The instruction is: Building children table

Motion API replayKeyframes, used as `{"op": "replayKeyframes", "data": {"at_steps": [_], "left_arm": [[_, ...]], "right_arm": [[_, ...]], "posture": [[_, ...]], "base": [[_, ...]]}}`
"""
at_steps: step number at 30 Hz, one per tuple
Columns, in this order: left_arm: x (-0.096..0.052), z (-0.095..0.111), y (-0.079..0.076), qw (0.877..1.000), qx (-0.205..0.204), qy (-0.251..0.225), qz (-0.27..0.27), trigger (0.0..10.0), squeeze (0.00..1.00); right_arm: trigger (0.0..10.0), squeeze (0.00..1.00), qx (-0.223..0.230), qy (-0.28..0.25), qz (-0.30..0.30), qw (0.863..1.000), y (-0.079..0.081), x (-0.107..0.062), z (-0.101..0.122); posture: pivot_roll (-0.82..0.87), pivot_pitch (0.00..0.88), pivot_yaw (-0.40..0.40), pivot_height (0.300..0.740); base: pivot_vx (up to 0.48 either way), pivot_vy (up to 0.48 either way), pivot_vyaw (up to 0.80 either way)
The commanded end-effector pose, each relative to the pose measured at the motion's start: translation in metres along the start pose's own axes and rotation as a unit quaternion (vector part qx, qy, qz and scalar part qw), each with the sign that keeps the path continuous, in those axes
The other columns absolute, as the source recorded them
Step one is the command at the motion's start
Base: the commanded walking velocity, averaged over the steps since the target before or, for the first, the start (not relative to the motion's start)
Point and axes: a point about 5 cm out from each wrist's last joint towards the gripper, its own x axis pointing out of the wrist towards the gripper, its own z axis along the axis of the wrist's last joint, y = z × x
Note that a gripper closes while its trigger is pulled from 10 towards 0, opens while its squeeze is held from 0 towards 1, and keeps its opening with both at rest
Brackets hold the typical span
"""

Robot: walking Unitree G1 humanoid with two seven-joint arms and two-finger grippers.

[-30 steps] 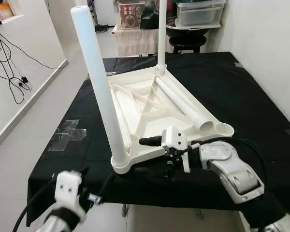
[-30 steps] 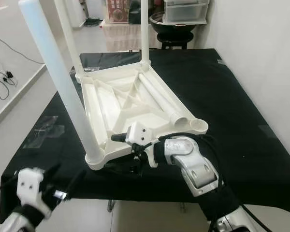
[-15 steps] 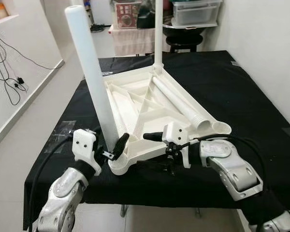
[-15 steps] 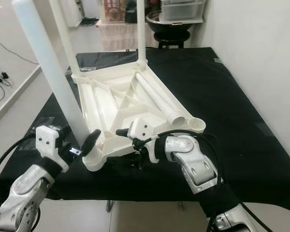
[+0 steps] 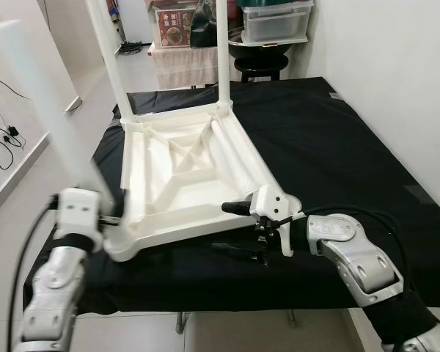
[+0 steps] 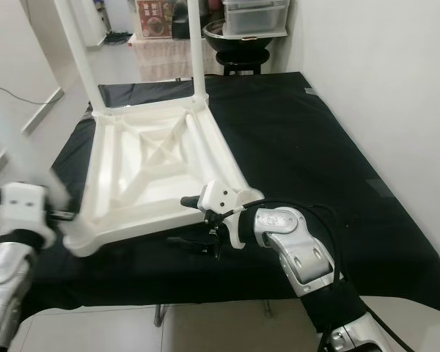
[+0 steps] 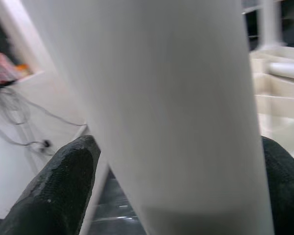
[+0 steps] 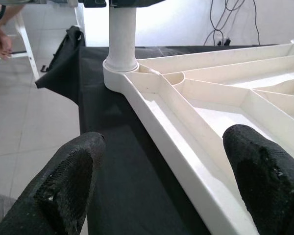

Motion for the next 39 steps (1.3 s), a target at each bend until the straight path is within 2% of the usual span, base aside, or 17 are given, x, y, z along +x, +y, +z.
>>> {"op": "replayKeyframes", "data": {"at_steps": [1,4,8,10,12,13,21,22,24,26,29,30,31,33,37,39], "left_arm": [[0.002,-0.002,0.02,0.999,0.021,-0.001,0.037,10.0,0.0],[0.008,0.003,0.023,0.999,0.024,-0.014,0.034,10.0,0.0],[0.015,0.006,0.018,0.999,0.022,-0.026,0.024,10.0,0.0],[0.018,0.009,0.014,0.999,0.022,-0.031,0.019,10.0,0.0],[0.019,0.01,0.008,0.999,0.014,-0.032,0.012,10.0,0.0],[0.017,0.008,0.001,1.0,0.003,-0.027,-0.002,10.0,0.0],[0.012,0.004,-0.011,0.999,-0.012,-0.021,-0.024,10.0,0.0],[-0.007,-0.01,-0.032,0.998,-0.029,0.001,-0.049,10.0,0.0],[-0.022,-0.019,-0.043,0.997,-0.038,0.018,-0.061,10.0,0.0],[-0.03,-0.023,-0.046,0.997,-0.041,0.029,-0.062,10.0,0.0],[-0.031,-0.024,-0.046,0.997,-0.042,0.031,-0.062,10.0,0.0],[-0.045,-0.028,-0.052,0.995,-0.047,0.044,-0.073,10.0,0.0],[-0.045,-0.028,-0.052,0.995,-0.047,0.044,-0.073,10.0,0.0],[-0.056,-0.03,-0.057,0.994,-0.049,0.052,-0.085,10.0,0.0],[-0.064,-0.029,-0.061,0.993,-0.049,0.054,-0.097,10.0,0.0],[-0.074,-0.027,-0.068,0.991,-0.046,0.056,-0.112,10.0,0.0]], "right_arm": [[10.0,0.0,0.001,-0.005,0.022,1.0,0.009,0.006,0.001],[10.0,0.0,0.002,-0.006,0.038,0.999,0.015,0.01,0.001],[10.0,0.0,-0.009,0.01,0.065,0.998,0.023,0.012,-0.002],[10.0,0.0,-0.043,0.058,0.086,0.994,0.025,0.011,-0.01],[10.0,0.0,-0.085,0.1,0.088,0.987,0.02,0.012,-0.016],[10.0,0.0,-0.092,0.106,0.074,0.987,0.014,0.016,-0.014],[10.0,0.0,-0.101,0.106,0.054,0.988,0.005,0.023,-0.01],[10.0,0.0,-0.105,0.09,0.052,0.989,0.002,0.042,0.003],[10.0,0.0,-0.108,0.086,0.068,0.988,0.004,0.053,0.009],[10.0,0.0,-0.113,0.093,0.08,0.986,0.006,0.058,0.01],[10.0,0.0,-0.114,0.094,0.082,0.986,0.006,0.059,0.01],[10.0,0.0,-0.104,0.109,0.085,0.985,0.005,0.072,0.011],[10.0,0.0,-0.104,0.109,0.085,0.985,0.005,0.072,0.011],[10.0,0.0,-0.094,0.124,0.083,0.984,0.003,0.081,0.011],[10.0,0.0,-0.091,0.143,0.083,0.982,0.0,0.085,0.008],[10.0,0.0,-0.084,0.181,0.08,0.977,-0.006,0.088,0.003]], "posture": [[-0.02,0.082,0.045,0.74],[-0.02,0.079,0.045,0.74],[-0.03,0.076,0.046,0.74],[-0.03,0.074,0.045,0.74],[-0.03,0.075,0.041,0.74],[-0.03,0.075,0.041,0.74],[-0.03,0.079,0.034,0.74],[-0.01,0.09,0.026,0.74],[-0.01,0.092,0.027,0.74],[-0.01,0.094,0.027,0.74],[-0.01,0.094,0.027,0.74],[0.01,0.1,0.021,0.74],[0.01,0.1,0.021,0.74],[0.01,0.103,0.018,0.74],[0.02,0.106,0.017,0.74],[0.02,0.106,0.013,0.74]], "base": [[0.0,0.0,0.0],[0.0,0.0,0.0],[0.0,0.0,0.0],[0.0,0.0,0.0],[0.0,0.0,0.0],[0.0,0.0,0.0],[0.0,0.0,0.0],[0.0,0.0,0.0],[0.0,0.0,0.0],[0.0,0.0,0.0],[0.0,0.0,0.0],[0.0,0.0,0.0],[0.0,0.0,0.0],[0.0,0.0,0.0],[0.0,0.0,0.0],[0.0,0.0,0.0]]}}
